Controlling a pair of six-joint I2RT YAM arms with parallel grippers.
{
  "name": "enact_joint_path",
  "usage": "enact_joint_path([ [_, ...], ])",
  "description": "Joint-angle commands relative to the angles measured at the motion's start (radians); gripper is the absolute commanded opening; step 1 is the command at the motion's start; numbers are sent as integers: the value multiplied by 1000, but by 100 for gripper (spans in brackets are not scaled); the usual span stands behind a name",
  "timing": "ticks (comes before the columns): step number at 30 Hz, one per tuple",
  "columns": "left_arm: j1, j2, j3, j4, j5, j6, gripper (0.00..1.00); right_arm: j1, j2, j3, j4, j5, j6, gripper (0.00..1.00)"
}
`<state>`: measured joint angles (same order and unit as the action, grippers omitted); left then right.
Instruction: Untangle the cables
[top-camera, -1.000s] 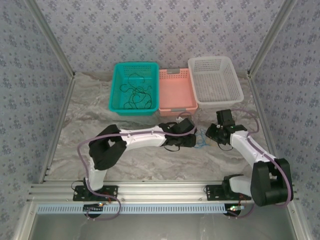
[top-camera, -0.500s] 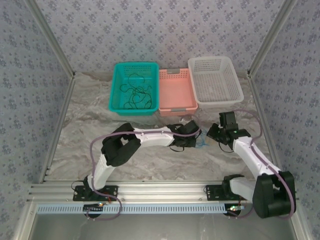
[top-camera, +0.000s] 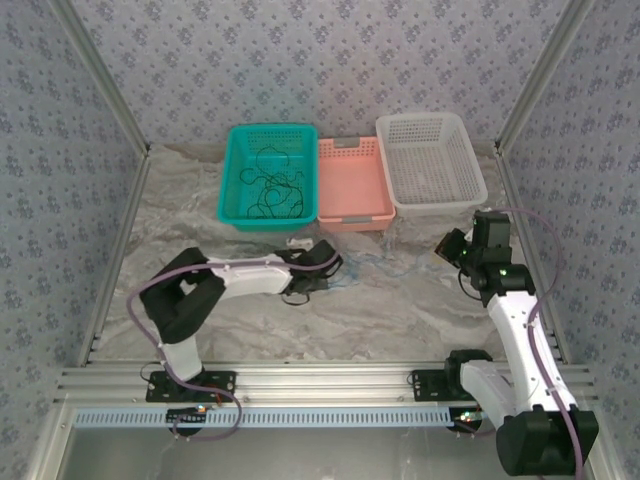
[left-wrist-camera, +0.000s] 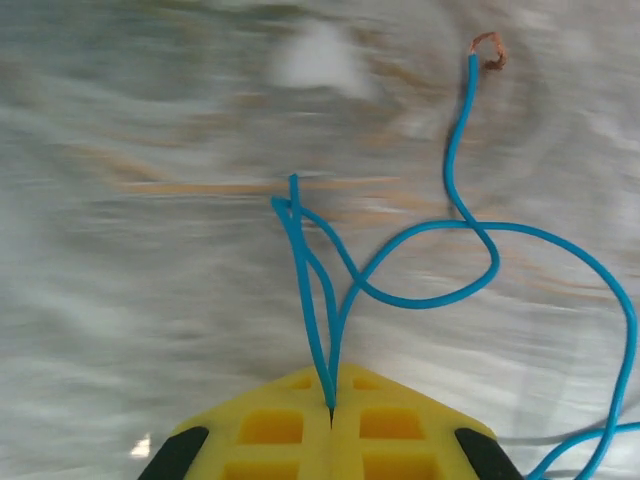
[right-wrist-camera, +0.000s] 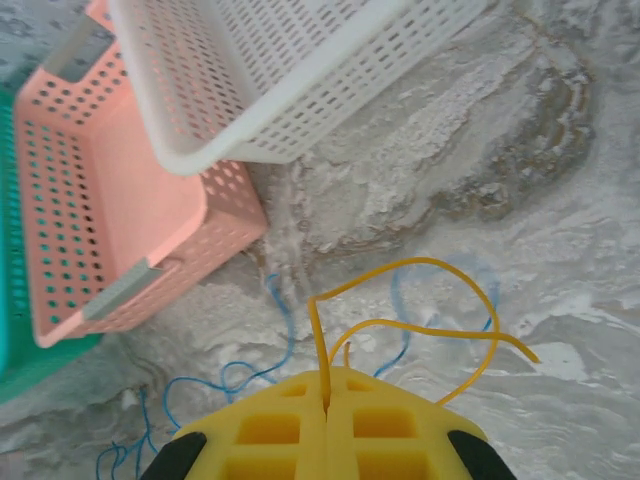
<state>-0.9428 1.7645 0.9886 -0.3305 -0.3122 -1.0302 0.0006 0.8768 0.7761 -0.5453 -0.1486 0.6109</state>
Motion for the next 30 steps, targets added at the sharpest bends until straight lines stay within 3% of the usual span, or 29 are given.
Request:
enact_joint_path([
  [1,11,-81,-57,-1,-16,4,0,-10,-5,10,39,-173,-22,0],
  [3,15,-113,-54,-5,-14,24,0,-6,-2,7,70,-245,-26,0],
  [4,14,-134,-48,-10,-13,32,5,-4,-3,3,80,-273,-24,0],
  [7,5,-203,-23,-17,-19,49,46,-1,-19,-10,117,-359,-14,0],
  [9,-8,-240,9,-29,-14,65,55,1,-32,-19,143,-405,2,0],
  [15,-86,-277,97,51,119,114,55,14,-52,-54,197,-467,84,0],
  [23,-103,-193,42,453,382,-98,53,84,-63,-94,253,-461,161,0],
  [30,-100,-150,24,546,398,-182,51,161,-78,-121,266,-427,183,0],
])
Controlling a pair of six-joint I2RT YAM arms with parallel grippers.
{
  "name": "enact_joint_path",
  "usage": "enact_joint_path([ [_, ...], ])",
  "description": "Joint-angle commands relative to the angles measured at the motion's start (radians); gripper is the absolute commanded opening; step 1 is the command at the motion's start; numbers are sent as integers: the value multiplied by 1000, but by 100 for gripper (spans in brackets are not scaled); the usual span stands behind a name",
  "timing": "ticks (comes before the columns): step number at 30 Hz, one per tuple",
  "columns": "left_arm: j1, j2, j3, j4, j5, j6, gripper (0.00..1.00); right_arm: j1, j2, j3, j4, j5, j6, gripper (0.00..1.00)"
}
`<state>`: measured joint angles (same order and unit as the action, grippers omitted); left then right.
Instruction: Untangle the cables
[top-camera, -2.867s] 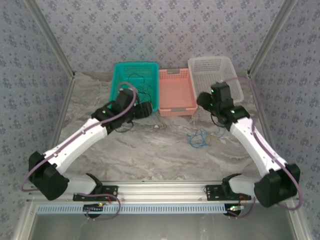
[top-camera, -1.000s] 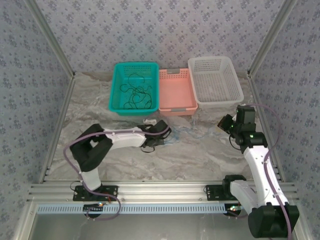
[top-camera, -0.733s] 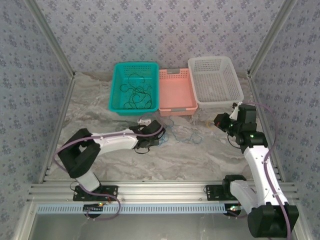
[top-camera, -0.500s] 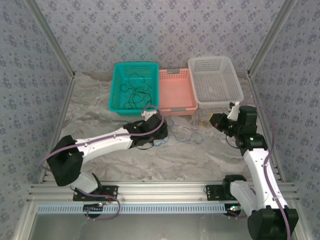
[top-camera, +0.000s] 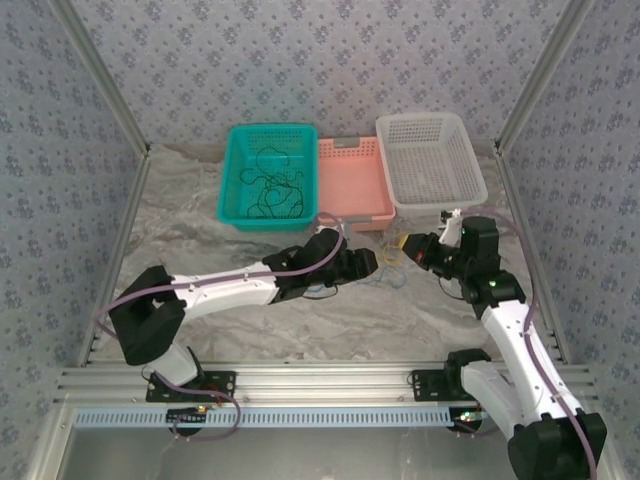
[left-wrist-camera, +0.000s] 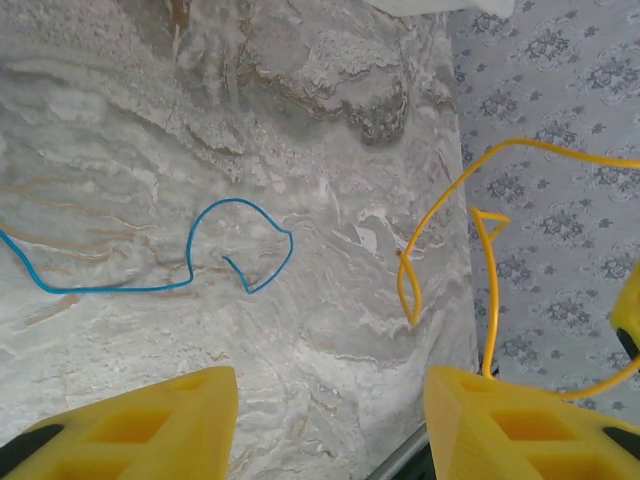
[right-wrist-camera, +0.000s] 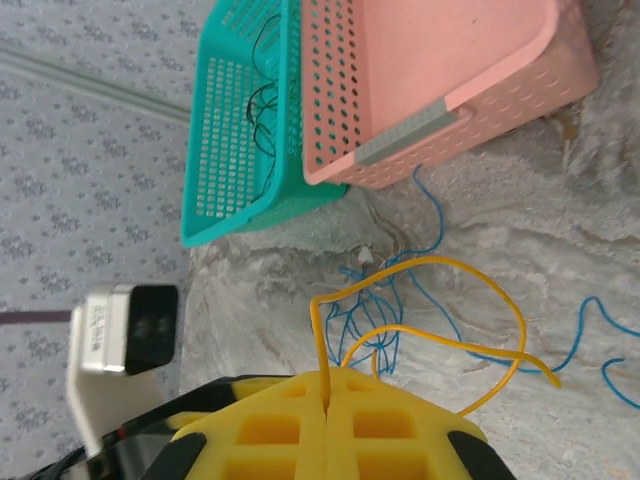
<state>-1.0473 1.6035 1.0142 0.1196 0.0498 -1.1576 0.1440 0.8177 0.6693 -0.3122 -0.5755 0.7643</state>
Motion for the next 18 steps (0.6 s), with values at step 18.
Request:
enact_joint_path([
  [18,24,79,-34,206,75,-131,19,117,-66,-81,86,58,102,0],
])
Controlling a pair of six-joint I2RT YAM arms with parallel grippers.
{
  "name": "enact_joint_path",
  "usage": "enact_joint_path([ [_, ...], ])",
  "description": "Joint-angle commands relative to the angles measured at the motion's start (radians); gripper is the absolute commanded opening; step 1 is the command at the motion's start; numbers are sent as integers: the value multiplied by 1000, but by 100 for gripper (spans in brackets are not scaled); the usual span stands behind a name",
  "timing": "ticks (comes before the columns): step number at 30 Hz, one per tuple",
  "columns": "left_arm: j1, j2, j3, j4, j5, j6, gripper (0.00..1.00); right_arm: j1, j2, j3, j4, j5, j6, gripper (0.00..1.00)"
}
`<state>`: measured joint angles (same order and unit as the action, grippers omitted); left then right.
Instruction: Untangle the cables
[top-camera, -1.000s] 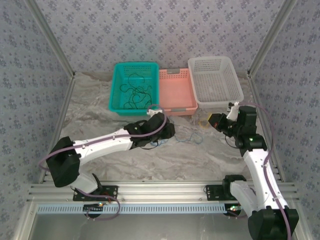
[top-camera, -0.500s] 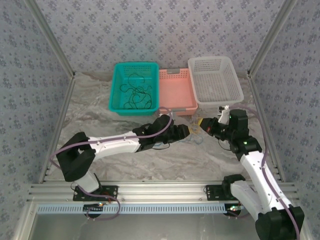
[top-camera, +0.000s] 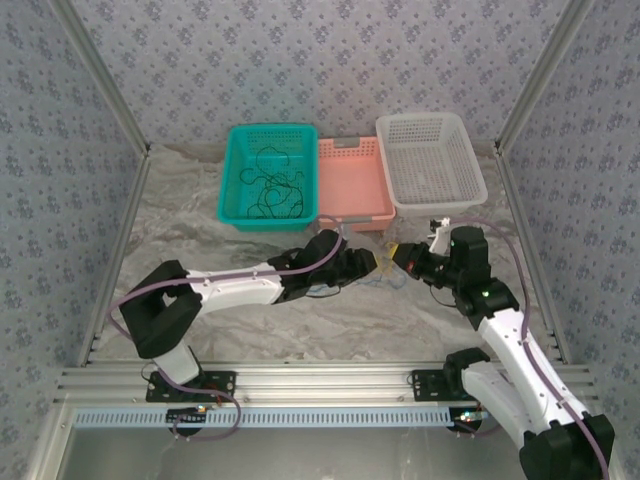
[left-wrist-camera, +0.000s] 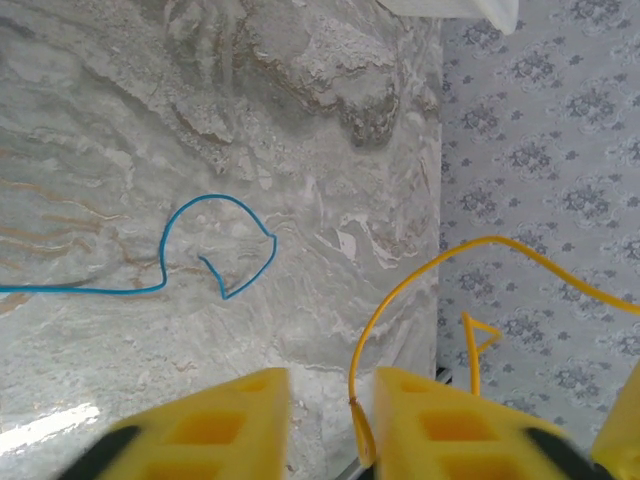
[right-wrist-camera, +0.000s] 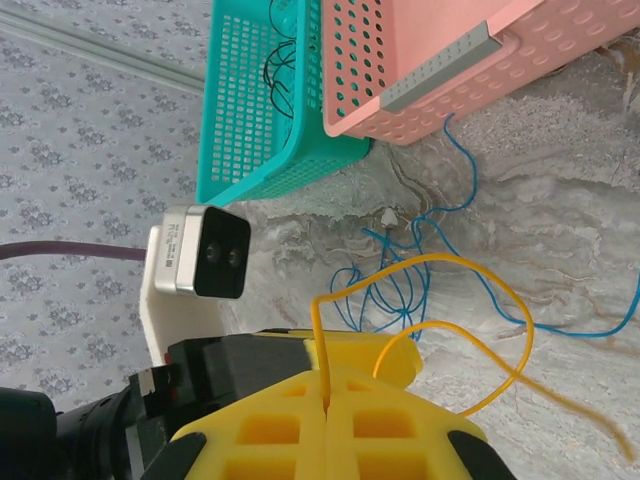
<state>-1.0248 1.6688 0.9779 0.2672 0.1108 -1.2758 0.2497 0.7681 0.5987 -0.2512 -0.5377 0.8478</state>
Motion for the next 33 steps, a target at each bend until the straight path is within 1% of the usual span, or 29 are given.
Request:
enact_joint_path([
  [1,2,12,-2,59,11,-14,11,11,-19,-12,20,26,18,0],
  [2,3,7,-5,53,3,-14,2,11,-20,-15,17,29,16,0],
  [3,5,-2,-8,43,-4,-13,0,12,-23,-17,11,32,13,0],
  [6,20,-54,-32,-10,-45,8,0,10,-30,-24,-14,45,-4,0],
  [11,76,-171,-16,-242,-135,117,0,7,-35,-18,-110,85,-78,0],
  [13,106,-202,-7,-293,-143,155,0,7,-35,-19,-128,76,-95,0],
  [16,165,-227,10,-339,-133,203,0,16,-33,-25,-126,44,-110,0],
  [21,258,-214,105,-391,-82,298,0,58,-22,-27,-143,15,-145,0],
  [26,310,-186,266,-440,-42,380,0,139,28,-6,-212,106,-202,0],
  [29,327,-169,372,-455,-13,424,0,197,67,7,-241,170,-210,0],
  [33,334,-134,490,-458,42,467,0,275,105,19,-237,211,-210,0],
])
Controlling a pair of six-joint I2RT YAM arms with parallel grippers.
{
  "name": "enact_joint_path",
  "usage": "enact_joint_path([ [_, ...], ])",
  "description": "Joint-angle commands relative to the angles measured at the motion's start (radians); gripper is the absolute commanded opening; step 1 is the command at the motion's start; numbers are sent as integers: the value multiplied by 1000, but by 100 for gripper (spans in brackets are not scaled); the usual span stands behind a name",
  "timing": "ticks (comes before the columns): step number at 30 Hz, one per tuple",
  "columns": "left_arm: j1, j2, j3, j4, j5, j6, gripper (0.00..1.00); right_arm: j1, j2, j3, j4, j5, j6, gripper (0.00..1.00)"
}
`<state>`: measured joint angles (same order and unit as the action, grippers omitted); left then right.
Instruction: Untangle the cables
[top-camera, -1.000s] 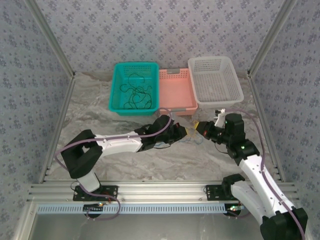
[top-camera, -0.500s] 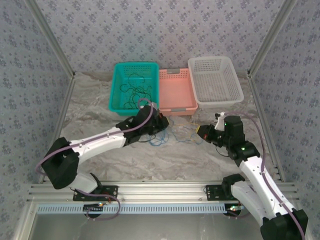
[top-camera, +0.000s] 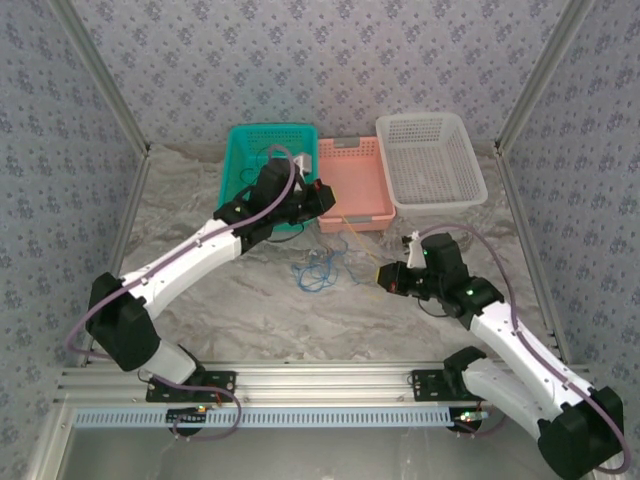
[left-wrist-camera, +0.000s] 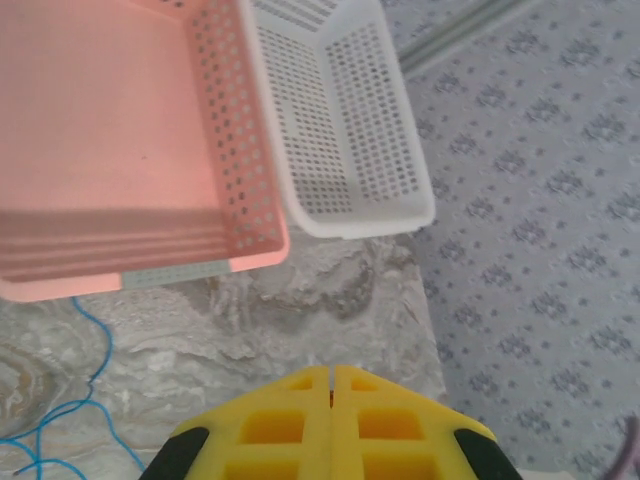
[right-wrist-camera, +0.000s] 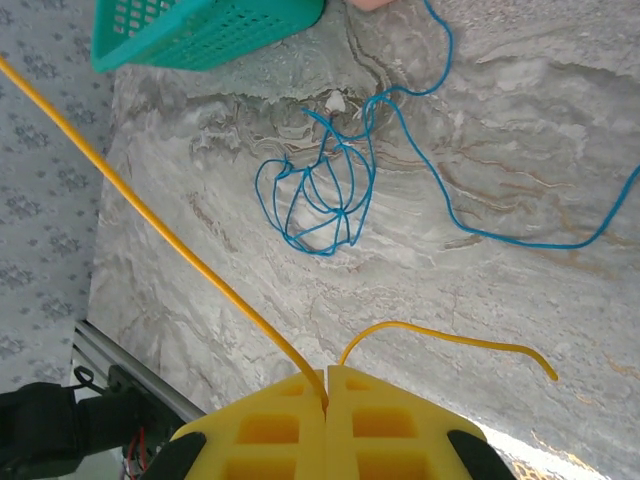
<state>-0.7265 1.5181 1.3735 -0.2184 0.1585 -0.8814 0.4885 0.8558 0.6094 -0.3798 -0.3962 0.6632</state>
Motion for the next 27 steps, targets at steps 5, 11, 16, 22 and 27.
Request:
enact_joint_path([
  [5,50,106,183,73,107,62,0,100,37,26,-66,53,-60,0],
  [11,78,193,187,252,251,-29,0,110,40,69,-43,-13,-50,0],
  [16,78,200,183,302,279,-45,0,108,65,90,-39,-35,-42,0],
  [22,77,207,175,349,296,-69,0,136,89,79,-14,-7,3,0],
  [27,70,237,172,409,309,-114,0,194,103,90,4,20,26,0],
])
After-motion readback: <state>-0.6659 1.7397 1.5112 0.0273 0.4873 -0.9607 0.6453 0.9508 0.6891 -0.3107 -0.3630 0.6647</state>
